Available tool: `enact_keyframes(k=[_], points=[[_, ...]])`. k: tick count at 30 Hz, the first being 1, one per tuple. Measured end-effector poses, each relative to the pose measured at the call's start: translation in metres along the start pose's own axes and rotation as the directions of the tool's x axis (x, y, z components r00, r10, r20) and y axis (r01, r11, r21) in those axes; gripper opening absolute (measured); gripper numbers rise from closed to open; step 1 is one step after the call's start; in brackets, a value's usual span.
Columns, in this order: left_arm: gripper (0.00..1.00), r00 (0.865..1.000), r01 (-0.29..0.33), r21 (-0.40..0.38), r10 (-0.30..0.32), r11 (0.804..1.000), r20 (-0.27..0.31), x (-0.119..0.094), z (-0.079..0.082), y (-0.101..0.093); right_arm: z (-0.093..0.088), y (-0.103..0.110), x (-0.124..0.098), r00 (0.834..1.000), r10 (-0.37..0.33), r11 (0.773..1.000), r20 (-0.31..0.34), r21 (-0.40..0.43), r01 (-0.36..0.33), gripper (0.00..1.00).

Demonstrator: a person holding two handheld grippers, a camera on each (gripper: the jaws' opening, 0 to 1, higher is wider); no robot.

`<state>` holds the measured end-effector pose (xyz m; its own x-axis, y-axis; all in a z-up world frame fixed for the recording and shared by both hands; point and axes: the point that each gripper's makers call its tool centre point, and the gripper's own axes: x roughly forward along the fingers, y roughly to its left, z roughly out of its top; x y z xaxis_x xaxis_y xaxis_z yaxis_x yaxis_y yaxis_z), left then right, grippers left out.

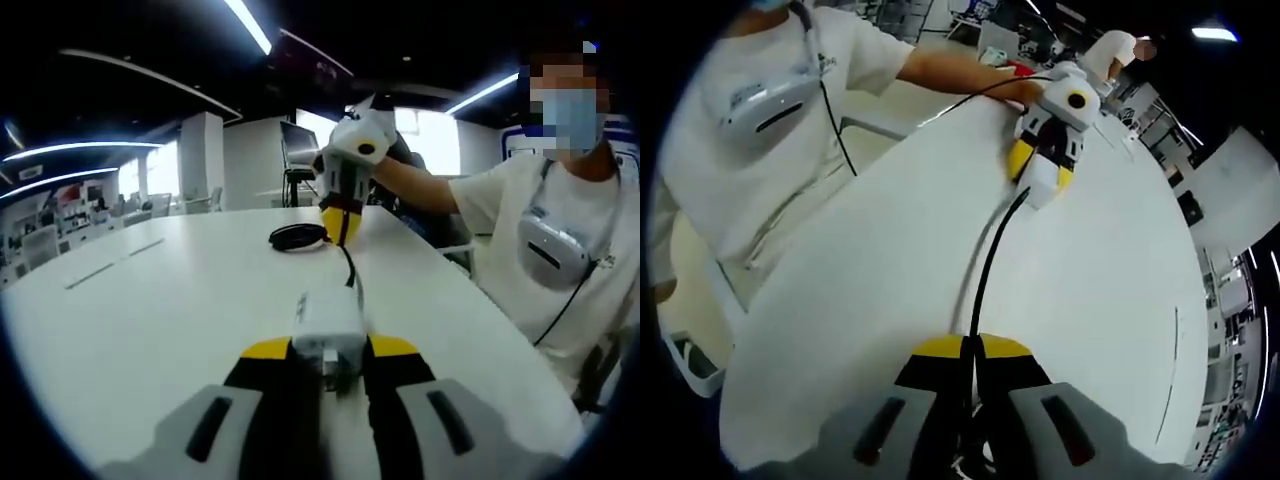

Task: Plug the desk Type‑C cable into the charger adapter.

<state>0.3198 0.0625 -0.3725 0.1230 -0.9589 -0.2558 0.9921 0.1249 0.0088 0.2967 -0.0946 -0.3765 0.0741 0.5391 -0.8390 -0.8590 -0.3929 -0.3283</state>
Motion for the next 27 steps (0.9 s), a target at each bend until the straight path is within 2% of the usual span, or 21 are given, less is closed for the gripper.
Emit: enact_keyframes(k=[27], points=[[0.26,1.000,0.001,0.003,-0.001,1.000,0.000,0.0000,-0.0010,0.0020,0.0027,0.0029,0.0015,1.000,-0.002,1.000,-0.011,-0.016,0.002,0.03]])
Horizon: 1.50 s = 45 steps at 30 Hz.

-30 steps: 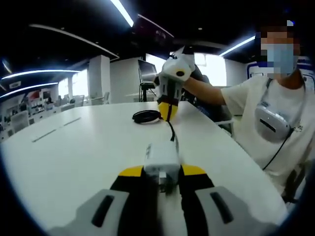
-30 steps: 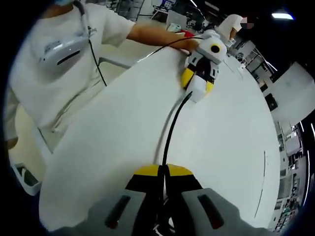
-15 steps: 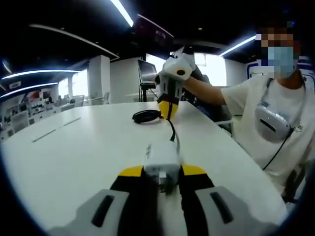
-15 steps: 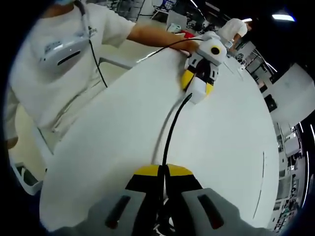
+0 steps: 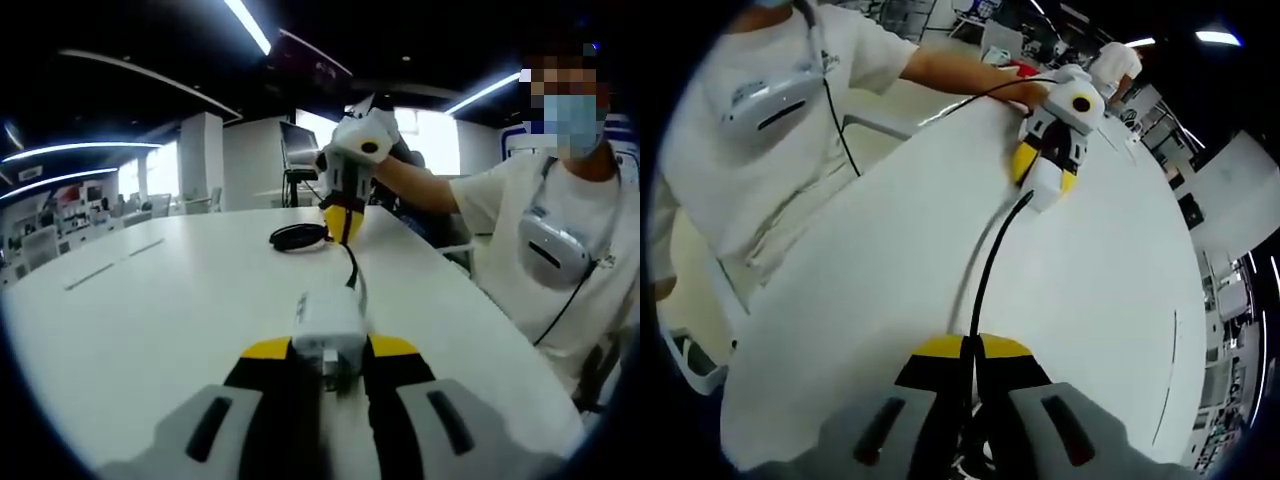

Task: Plug the desk Type‑C cable into the charger adapter.

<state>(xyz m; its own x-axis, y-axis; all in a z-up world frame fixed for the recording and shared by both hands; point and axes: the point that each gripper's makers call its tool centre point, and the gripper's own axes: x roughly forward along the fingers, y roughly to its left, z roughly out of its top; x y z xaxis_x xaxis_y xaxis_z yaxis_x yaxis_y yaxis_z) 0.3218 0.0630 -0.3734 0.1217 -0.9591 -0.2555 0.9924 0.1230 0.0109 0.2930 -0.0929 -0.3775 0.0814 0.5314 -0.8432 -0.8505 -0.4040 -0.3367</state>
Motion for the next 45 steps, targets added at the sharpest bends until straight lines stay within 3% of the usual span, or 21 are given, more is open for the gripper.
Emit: enact_keyframes(k=[16,45], points=[[0.26,0.999,0.034,0.009,-0.034,0.999,0.000,0.003,0.000,-0.010,-0.010,-0.018,0.005,0.998,-0.051,0.998,-0.022,0.031,0.051,0.02],[0.26,0.999,0.050,0.007,-0.050,0.999,-0.001,0.001,0.001,-0.014,-0.008,-0.019,0.009,0.999,-0.049,0.994,-0.012,0.101,0.050,0.03]])
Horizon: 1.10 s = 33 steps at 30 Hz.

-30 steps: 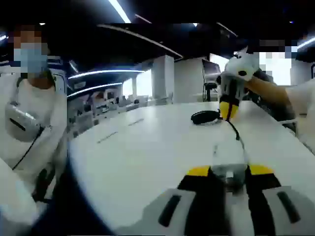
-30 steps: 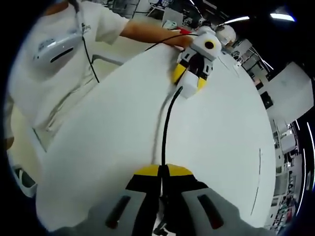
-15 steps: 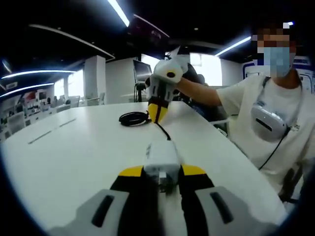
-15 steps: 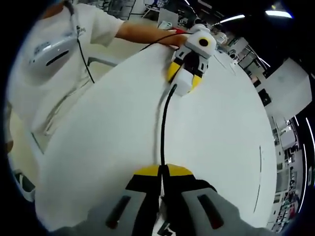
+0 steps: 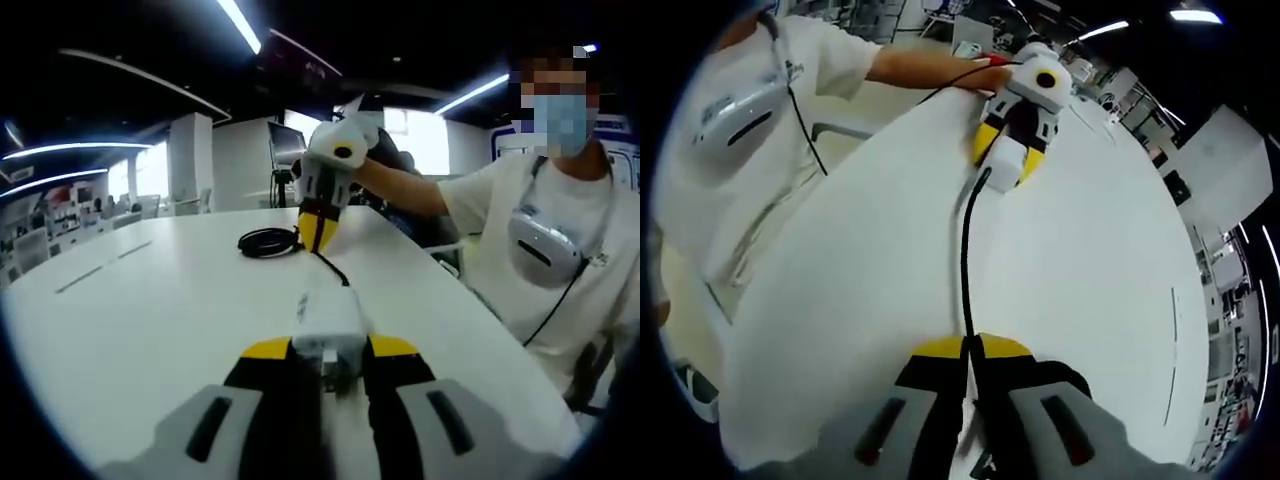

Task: Plug the desk Type‑C cable into the charger adapter.

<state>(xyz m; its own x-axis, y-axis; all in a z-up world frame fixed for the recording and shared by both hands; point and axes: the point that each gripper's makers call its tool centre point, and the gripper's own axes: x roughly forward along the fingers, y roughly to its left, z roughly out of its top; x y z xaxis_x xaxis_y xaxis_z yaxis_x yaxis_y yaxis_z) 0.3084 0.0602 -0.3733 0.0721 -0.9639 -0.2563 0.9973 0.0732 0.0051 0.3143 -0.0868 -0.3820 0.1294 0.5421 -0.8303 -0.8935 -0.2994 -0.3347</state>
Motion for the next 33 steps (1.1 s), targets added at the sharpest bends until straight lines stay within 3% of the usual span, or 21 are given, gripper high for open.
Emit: enact_keyframes(k=[33], points=[[0.26,1.000,-0.004,-0.003,0.004,1.000,0.001,0.003,-0.001,-0.003,0.023,0.007,0.011,0.998,0.025,0.999,0.049,0.020,-0.026,0.03]])
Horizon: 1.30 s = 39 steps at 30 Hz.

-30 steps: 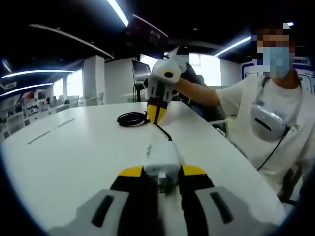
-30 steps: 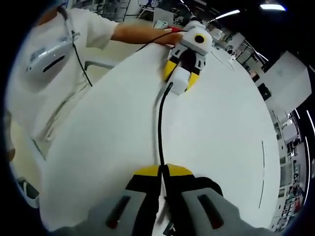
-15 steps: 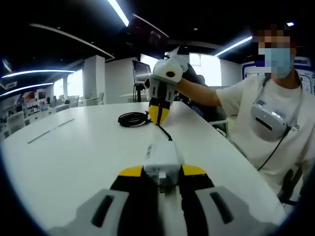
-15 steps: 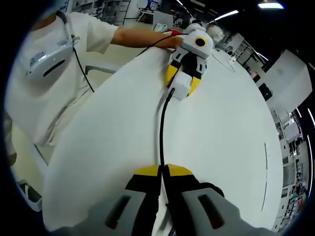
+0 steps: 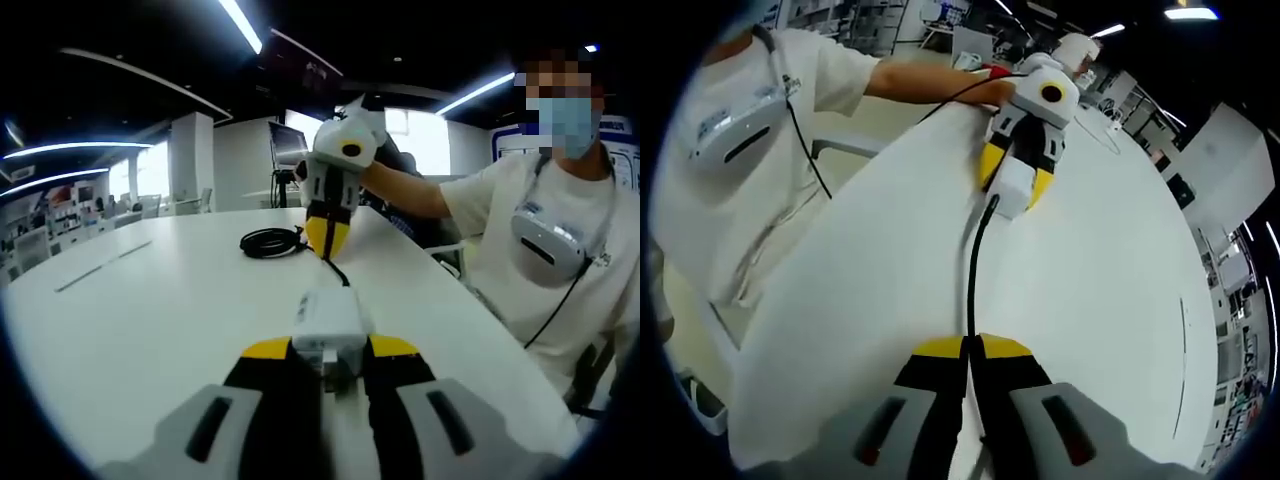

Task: Plug the desk Type‑C cable into the charger adapter.

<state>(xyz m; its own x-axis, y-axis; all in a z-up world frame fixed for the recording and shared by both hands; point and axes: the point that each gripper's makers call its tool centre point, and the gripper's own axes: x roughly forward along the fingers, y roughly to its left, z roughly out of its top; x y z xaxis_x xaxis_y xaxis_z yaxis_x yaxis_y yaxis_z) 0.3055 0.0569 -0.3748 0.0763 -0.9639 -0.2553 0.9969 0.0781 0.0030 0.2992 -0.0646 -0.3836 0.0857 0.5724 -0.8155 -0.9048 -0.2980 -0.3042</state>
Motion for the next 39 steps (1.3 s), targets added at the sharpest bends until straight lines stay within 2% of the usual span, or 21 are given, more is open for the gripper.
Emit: enact_keyframes(k=[18,27,32,39], points=[[0.26,1.000,0.002,0.006,-0.002,1.000,-0.005,-0.001,0.000,0.001,0.008,-0.001,0.006,0.999,-0.014,0.999,0.037,0.036,0.013,0.03],[0.26,1.000,-0.001,0.004,0.001,1.000,-0.005,-0.002,0.000,0.004,0.014,0.002,0.010,0.998,-0.032,0.999,0.050,0.023,0.031,0.03],[0.26,1.000,-0.001,0.000,0.001,1.000,-0.005,-0.002,0.000,0.003,0.020,0.001,0.011,0.997,-0.032,0.999,0.067,0.019,0.030,0.03],[0.26,1.000,-0.002,-0.005,0.002,1.000,-0.003,-0.002,0.000,0.003,0.024,0.001,0.012,0.992,-0.048,0.997,0.117,0.057,0.042,0.03]])
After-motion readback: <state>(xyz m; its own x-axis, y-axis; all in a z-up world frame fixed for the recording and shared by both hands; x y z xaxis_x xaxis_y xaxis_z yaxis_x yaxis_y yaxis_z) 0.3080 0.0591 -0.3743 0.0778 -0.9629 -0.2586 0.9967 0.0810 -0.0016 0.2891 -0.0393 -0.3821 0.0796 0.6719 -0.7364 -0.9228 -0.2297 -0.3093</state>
